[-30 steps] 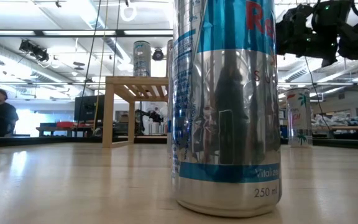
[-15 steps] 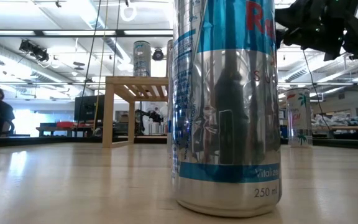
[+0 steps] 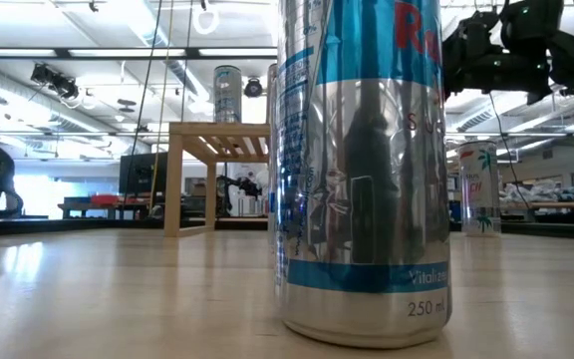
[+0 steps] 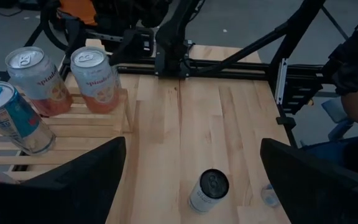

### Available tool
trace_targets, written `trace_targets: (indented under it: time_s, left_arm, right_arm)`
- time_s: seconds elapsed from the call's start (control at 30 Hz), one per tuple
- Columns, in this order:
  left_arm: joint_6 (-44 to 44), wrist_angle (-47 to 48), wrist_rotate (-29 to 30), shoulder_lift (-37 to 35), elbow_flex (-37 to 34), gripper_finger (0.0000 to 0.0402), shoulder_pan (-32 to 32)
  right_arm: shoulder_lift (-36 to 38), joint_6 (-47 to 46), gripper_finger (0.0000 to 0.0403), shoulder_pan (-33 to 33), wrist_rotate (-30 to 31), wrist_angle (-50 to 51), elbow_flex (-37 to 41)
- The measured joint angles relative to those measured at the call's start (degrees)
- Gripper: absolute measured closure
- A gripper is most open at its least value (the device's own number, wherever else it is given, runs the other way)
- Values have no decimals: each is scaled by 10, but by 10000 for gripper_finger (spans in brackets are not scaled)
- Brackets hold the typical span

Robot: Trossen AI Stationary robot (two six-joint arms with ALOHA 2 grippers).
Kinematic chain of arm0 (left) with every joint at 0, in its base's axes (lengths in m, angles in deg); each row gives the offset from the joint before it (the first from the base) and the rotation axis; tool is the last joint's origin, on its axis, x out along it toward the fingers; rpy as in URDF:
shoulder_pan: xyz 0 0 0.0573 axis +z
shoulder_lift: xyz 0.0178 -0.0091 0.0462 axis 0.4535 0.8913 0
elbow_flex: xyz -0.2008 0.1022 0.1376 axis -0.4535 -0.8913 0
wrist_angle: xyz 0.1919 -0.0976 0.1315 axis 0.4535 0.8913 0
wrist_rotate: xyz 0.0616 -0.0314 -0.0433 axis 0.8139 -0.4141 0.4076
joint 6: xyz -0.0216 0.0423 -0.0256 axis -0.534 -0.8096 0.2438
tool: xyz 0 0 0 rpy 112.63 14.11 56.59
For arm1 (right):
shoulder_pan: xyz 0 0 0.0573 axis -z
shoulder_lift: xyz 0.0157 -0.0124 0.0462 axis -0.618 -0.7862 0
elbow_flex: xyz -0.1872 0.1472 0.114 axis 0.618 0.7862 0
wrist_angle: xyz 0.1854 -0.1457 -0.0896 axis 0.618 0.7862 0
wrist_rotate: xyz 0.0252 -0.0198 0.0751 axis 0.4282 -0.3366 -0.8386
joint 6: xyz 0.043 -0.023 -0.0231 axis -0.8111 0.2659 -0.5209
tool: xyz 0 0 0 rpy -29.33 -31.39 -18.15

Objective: Place canned beverage on shelf
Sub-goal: Put the pink-white soda can on the shelf aligned with the other pink-white soda can

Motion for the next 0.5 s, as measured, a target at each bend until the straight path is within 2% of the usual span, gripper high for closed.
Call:
trace_targets:
  time_s: [0.33,0.5]
  left_arm:
    - [-14,2,0,0,0,28,0]
    - [-14,7,0,0,0,28,0]
  right_arm:
    - [2,0,29,1,27,59,0]
    - [38,1,30,1,29,84,0]
